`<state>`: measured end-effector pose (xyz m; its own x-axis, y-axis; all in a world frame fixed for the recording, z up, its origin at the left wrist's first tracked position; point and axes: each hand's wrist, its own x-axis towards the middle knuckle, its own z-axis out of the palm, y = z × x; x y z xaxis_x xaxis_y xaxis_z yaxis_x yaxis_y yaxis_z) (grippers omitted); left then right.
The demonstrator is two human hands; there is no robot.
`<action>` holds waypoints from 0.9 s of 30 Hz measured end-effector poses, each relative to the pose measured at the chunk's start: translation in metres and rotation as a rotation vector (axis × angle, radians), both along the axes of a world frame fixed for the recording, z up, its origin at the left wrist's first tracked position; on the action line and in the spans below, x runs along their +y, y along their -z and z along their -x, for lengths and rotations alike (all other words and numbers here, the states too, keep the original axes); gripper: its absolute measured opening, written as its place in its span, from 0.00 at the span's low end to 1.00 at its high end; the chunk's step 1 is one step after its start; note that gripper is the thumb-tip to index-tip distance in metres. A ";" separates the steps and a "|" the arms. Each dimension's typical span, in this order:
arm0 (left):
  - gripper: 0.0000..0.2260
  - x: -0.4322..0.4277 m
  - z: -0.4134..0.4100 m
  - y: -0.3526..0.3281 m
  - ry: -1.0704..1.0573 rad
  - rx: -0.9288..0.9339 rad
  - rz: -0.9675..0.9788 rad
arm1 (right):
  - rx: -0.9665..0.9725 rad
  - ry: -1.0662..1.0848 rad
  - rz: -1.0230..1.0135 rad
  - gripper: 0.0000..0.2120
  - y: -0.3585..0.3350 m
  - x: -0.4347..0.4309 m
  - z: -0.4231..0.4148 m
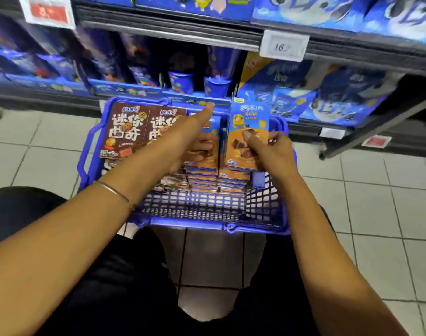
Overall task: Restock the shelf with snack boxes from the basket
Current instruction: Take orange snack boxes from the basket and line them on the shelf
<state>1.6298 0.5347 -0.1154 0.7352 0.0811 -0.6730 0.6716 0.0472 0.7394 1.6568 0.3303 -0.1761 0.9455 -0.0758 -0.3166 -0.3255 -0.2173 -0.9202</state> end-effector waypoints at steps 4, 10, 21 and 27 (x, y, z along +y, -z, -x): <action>0.22 -0.020 -0.001 -0.009 -0.044 -0.119 0.177 | -0.043 -0.145 -0.024 0.23 -0.036 0.026 0.011; 0.23 -0.011 -0.006 -0.004 -0.222 -0.105 0.085 | 0.068 -0.146 -0.087 0.27 -0.033 0.026 0.004; 0.17 -0.015 -0.004 0.007 -0.235 -0.057 0.076 | 0.195 -0.314 0.555 0.19 0.070 0.014 -0.004; 0.19 -0.024 -0.002 0.006 -0.230 -0.058 0.101 | 0.080 -0.225 0.601 0.28 0.074 0.019 0.005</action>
